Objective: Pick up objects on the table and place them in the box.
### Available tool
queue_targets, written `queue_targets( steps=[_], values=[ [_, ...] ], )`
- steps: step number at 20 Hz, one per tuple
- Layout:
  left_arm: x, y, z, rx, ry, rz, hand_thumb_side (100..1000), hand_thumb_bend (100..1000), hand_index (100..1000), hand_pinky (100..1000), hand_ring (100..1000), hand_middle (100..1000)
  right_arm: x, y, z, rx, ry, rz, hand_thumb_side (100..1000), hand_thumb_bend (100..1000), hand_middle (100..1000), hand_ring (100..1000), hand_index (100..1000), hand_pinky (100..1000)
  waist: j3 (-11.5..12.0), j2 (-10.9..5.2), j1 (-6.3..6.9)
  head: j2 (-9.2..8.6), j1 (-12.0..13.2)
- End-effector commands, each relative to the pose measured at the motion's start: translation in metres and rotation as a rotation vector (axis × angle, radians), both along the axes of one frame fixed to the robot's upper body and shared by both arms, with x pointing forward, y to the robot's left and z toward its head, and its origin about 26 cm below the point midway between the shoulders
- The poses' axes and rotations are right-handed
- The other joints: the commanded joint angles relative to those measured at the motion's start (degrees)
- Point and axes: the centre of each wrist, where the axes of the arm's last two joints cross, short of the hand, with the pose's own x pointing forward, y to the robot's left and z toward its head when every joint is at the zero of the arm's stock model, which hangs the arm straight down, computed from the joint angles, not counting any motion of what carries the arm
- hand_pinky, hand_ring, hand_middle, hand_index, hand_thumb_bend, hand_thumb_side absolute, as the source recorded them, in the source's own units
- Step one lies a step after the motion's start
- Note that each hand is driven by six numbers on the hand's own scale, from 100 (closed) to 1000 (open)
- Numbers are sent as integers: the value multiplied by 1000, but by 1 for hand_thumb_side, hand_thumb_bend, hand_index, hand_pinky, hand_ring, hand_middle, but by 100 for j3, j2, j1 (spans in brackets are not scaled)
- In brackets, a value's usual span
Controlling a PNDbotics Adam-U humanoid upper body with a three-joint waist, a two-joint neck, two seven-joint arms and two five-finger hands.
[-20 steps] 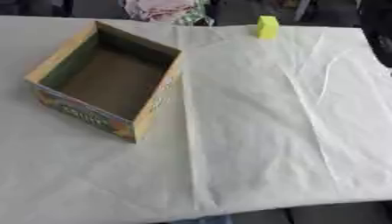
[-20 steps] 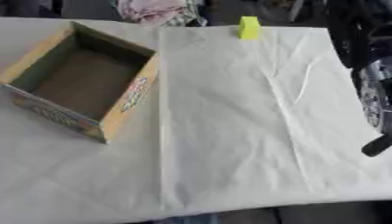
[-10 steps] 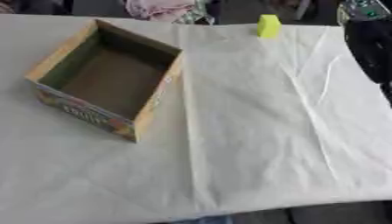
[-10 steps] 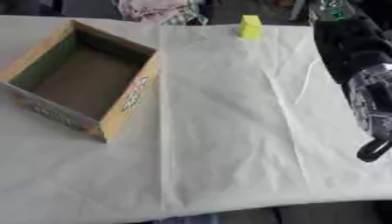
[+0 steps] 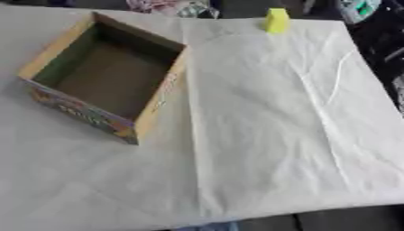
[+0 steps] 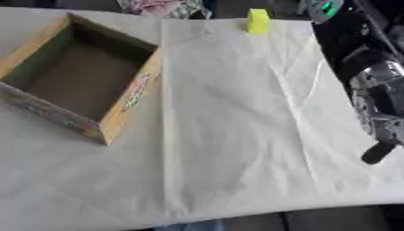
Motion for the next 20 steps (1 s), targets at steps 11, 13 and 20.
queue_targets(
  steps=[11, 13, 20],
  values=[
    [-1, 6, 9, 23, -37, 20, 901, 395, 800, 478, 835, 766, -13, -20, 24, -253, -4, -73, 158, 179, 1000, 975, 1000, 891, -118, 401, 108, -326, -215],
    [-1, 7, 10, 24, -37, 24, 904, 393, 800, 477, 836, 766, -15, -21, 28, -266, -30, -81, 167, 193, 1000, 977, 1000, 893, -130, 478, 118, -372, -254],
    [-1, 9, 10, 27, -42, 34, 908, 393, 801, 475, 838, 767, -16, -18, 41, -309, -130, -90, 174, 200, 1000, 969, 1000, 885, -165, 681, 121, -651, -368]
  ],
)
